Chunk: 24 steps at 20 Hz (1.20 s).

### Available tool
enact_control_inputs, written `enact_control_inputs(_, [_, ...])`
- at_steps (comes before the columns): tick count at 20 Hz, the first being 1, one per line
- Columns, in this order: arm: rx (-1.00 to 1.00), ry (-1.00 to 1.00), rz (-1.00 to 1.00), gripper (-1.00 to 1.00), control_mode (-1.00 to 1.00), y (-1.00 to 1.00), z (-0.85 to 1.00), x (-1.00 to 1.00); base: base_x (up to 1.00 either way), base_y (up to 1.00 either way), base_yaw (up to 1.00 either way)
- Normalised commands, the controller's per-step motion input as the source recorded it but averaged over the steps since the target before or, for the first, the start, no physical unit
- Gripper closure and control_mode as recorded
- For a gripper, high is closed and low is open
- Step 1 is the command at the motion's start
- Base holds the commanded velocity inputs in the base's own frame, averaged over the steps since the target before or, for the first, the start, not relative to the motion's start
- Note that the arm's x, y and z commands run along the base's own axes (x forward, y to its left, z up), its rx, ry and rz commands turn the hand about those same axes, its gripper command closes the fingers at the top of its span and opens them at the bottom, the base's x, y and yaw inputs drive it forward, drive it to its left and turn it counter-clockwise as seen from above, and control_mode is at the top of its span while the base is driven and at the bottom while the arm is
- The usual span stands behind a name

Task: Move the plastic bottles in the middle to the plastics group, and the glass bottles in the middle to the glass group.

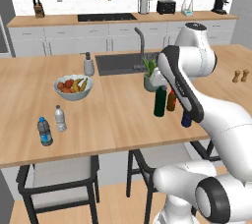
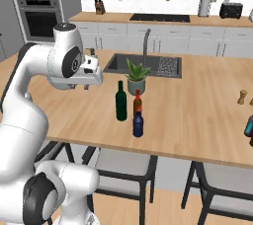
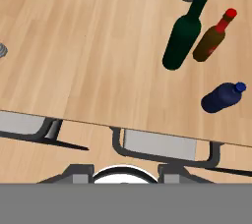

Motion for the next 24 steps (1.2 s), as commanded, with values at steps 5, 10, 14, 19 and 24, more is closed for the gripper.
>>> enact_control_inputs(5, [0.0,-0.03,-0.09,-1.0,-1.0,-0.02,-0.13,-0.32,0.0,0.0,0.0])
enact_control_inputs(10, [0.0,-0.07,-0.26,-1.0,-1.0,-0.4,-0.14,-0.25,0.0,0.0,0.0])
enact_control_inputs(14, [0.0,-0.04,-0.2,-1.0,-1.0,-0.77,0.0,-0.05,0.0,0.0,0.0])
enact_control_inputs(19, [0.0,-0.01,-0.09,-1.0,-1.0,-0.59,0.0,0.0,0.0,0.0,0.0])
enact_control_inputs(24, [-0.01,0.0,0.0,-1.0,-1.0,-0.22,0.0,0.0,0.0,0.0,0.0])
